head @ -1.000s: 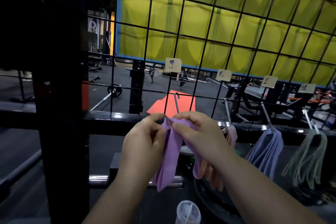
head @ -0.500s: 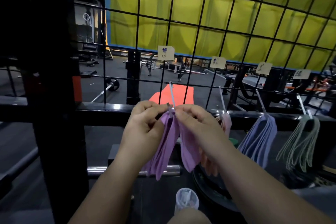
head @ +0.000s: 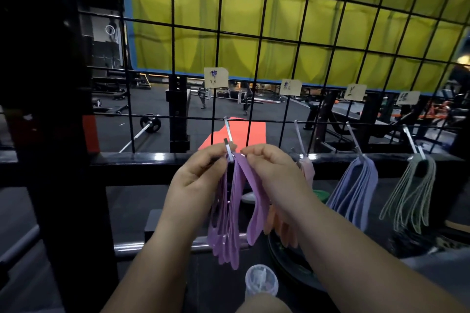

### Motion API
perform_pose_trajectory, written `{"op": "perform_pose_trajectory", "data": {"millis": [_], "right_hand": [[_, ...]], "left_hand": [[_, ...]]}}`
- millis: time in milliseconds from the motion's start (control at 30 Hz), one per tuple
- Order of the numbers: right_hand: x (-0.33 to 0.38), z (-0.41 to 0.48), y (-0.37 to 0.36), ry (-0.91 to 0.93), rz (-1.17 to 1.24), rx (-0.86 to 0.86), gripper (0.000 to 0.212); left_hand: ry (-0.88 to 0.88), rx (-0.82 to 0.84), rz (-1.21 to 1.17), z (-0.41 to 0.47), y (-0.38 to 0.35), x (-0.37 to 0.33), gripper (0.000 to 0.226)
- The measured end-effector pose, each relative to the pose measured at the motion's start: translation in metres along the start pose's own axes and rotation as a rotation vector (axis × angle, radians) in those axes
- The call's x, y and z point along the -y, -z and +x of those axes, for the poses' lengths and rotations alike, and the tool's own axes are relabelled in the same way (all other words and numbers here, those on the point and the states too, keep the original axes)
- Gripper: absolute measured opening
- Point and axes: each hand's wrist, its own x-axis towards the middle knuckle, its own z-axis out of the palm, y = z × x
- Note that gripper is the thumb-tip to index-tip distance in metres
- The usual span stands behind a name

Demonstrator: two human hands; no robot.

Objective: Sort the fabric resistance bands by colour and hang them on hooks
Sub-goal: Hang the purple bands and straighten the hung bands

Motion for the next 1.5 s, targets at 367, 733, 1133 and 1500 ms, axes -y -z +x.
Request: {"op": "perform_pose_trajectory", "data": {"millis": [367,733,1133,1500], "right_hand": [[-0.014,-0.009,0.000,-0.073,0.063,0.113,0.017],[-0.016,-0.020,0.000,0.006,0.007,0.178,0.015],[-0.032,-0.020,-0.013,-0.032,0.069,0.165,0.016],[-0.040,-0.027,-0.017,-0.151,0.151,0.197,0.014]], "left_hand": [[0.016,-0.048,-0.060,-0.005,0.001,0.007,0.019],[-0.003,-0.077,-0.096,-0.008,0.000,0.008,0.044],[-0.067,-0.212,0.159,-0.016,-0.010,0.012,0.030],[-0.122,-0.233,0.234,-0.021,-0.009,0.017,0.018]]}}
